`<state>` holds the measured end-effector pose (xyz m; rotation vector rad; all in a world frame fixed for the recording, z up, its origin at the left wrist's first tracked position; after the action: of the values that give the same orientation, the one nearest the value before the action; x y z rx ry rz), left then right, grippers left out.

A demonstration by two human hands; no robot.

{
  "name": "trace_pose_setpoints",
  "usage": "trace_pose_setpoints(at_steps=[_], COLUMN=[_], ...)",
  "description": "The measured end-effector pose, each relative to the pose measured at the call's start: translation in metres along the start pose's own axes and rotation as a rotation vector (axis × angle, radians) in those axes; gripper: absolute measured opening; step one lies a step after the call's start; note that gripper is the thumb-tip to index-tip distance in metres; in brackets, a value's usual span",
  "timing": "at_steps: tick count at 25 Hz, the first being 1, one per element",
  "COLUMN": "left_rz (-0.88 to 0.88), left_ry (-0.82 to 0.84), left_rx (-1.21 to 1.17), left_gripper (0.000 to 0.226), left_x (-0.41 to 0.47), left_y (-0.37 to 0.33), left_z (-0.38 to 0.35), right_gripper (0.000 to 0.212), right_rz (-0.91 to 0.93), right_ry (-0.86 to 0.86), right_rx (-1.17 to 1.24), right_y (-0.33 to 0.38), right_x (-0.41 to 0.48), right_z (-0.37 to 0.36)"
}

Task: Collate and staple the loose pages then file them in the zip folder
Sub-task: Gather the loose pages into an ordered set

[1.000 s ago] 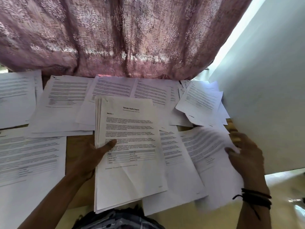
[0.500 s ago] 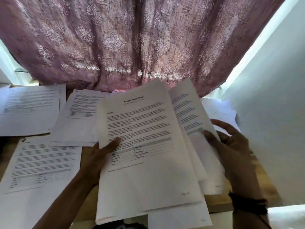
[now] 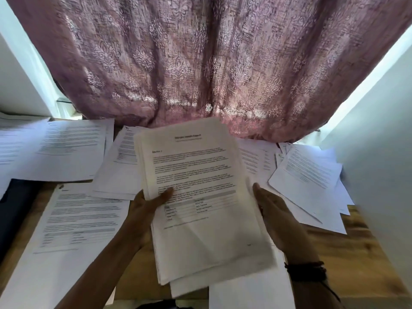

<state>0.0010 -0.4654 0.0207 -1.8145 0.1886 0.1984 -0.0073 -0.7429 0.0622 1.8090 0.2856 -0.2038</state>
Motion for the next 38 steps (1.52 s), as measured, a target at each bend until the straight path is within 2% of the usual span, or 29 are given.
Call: trace_pose_setpoints(at_steps=[4,6,8,10,13,16,18,20,23,26,28,30,31,33,35,36,38], left_rz=[-0.181,-0.266,-0.316,-0.327,-0.257,-0.167,-0.167,-0.164,-0.140,-0.074,-0.046,-0.024,0.000,0.090,0.169,0.181,0.179], left_ry=[0.069,0.092,0.117,0.151,0.175,0.117,0.041,-0.033,-0.107,-0.158,-0.184,-0.247,-0.285,-0.365,-0.440,-0.470,-0.466], left_rx=[0.043,0.071,0.084,0.103,0.198,0.443,0.496,0.480,0.451,0.325,0.182,-0.002,-0.094,-0.287,-0.370,-0.362,-0.328], left_gripper=[0.045,0.038,0.041,0.040,0.029,0.050,0.028,0.014,0.021,0.031,0.027,0.024,0.025,0.030,0.035,0.035,0.034], left_x=[0.003,0.004,0.004,0.005,0.007,0.008,0.011,0.012,0.008,0.004,0.001,-0.002,-0.003,-0.003,-0.006,-0.008,-0.015], left_y=[-0.020,-0.029,-0.035,-0.033,-0.015,-0.007,-0.008,-0.012,-0.012,-0.007,-0.005,-0.004,-0.003,0.001,0.005,0.007,0.010], left_z=[-0.010,-0.013,-0.013,-0.008,0.002,0.006,0.010,0.017,0.030,0.038,0.038,0.034,0.033,0.032,0.030,0.028,0.021], right_gripper=[0.033,0.034,0.035,0.034,0.039,0.049,0.056,0.076,0.069,0.069,0.079,0.099,0.107,0.107,0.112,0.108,0.076], right_rz=[0.235,0.321,0.373,0.374,0.328,0.248,0.190,0.068,-0.177,-0.121,0.031,0.109,0.065,-0.146,-0.277,-0.292,-0.210], right_ry=[0.050,0.002,-0.010,-0.012,-0.027,-0.032,-0.154,-0.363,-0.386,-0.461,-0.583,-0.569,-0.530,-0.385,-0.230,-0.159,-0.081], right_rx=[-0.215,-0.226,-0.144,-0.081,-0.157,-0.221,-0.262,-0.597,-1.148,-1.247,-1.047,-0.643,-0.391,0.118,0.366,0.401,0.452], right_y=[-0.011,-0.015,-0.021,-0.035,-0.060,-0.078,-0.094,-0.120,-0.159,-0.156,-0.139,-0.116,-0.106,-0.098,-0.099,-0.101,-0.108], right_x=[0.012,0.014,0.012,0.012,0.013,0.014,0.013,0.009,0.000,-0.001,0.001,-0.005,-0.010,-0.019,-0.021,-0.021,-0.016], right_z=[-0.009,-0.014,-0.018,-0.018,-0.021,-0.029,-0.027,-0.008,0.033,0.058,0.054,0.026,0.010,-0.026,-0.051,-0.061,-0.073])
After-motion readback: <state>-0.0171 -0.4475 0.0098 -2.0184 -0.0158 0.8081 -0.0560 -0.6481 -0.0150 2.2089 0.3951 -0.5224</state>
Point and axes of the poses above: each hand's wrist, its own x-axis towards the middle knuckle, its own z-axis out of the back of the hand, y = z × x, the point moved 2 cm from there along x, towards the middle knuckle, and after that the axes turned 10 degrees about x, right-handed, at the moved point
